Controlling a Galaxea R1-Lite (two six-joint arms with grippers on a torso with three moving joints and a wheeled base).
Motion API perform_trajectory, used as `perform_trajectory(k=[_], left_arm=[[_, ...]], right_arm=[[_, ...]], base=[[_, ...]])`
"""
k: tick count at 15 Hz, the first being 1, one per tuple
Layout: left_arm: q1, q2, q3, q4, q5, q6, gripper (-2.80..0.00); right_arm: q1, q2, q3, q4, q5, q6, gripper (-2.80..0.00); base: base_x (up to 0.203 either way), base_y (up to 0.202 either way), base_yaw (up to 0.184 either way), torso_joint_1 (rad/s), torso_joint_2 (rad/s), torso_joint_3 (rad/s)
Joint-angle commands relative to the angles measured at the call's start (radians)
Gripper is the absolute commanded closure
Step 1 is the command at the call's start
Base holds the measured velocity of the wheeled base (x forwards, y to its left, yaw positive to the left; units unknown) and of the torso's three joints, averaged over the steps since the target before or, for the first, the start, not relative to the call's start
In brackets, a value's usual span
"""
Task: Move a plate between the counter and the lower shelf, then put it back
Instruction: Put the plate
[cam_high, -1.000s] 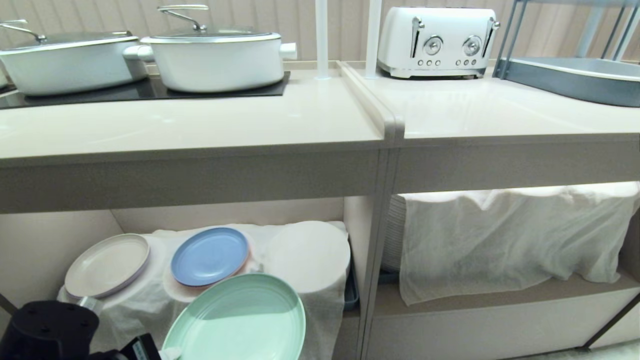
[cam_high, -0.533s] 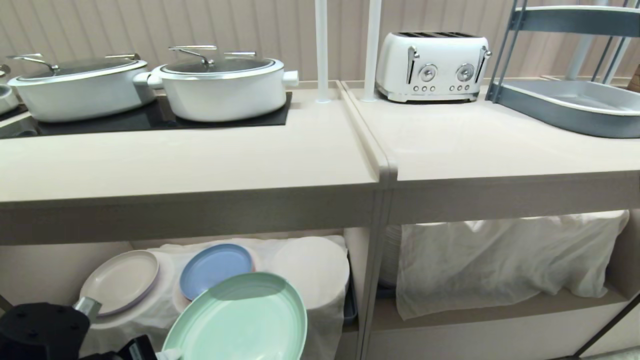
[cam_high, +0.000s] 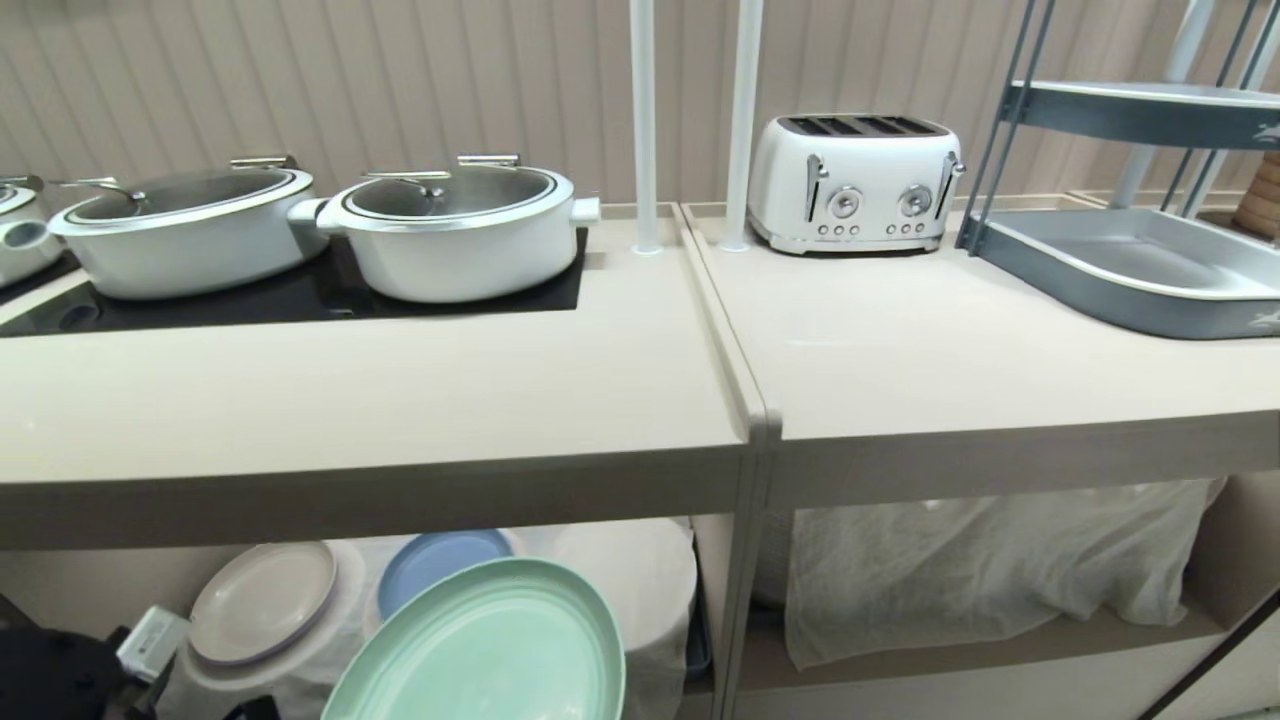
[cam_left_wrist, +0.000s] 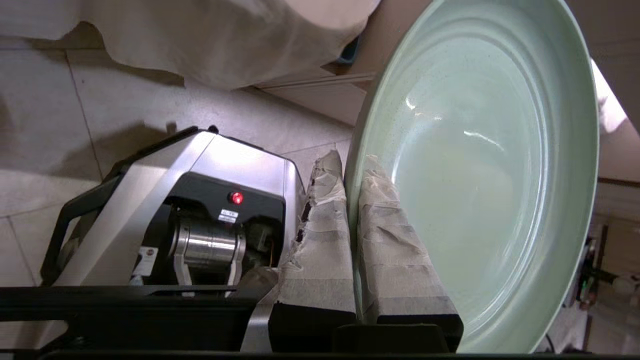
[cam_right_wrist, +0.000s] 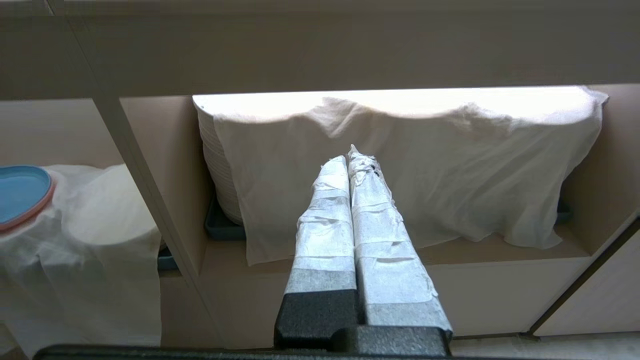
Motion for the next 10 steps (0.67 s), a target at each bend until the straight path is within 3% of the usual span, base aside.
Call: perform_trajectory(k=[1, 10], left_arm=[[0.005, -0.033, 0.0, 0.01, -0.005, 0.001, 0.0], [0.004, -0.039, -0.003, 0.011, -0.006, 0.003, 0.0]], right_arm=[[0.0, 0.0, 0.0, 0.0, 0.0, -0.001, 0.0], [-0.001, 0.0, 0.0, 0.0, 0.0, -0.001, 0.0]], base=[[0.0, 0.0, 0.0, 0.251, -0.55, -0.295], [0.0, 0.0, 0.0, 0.269, -0.58, -0.306]])
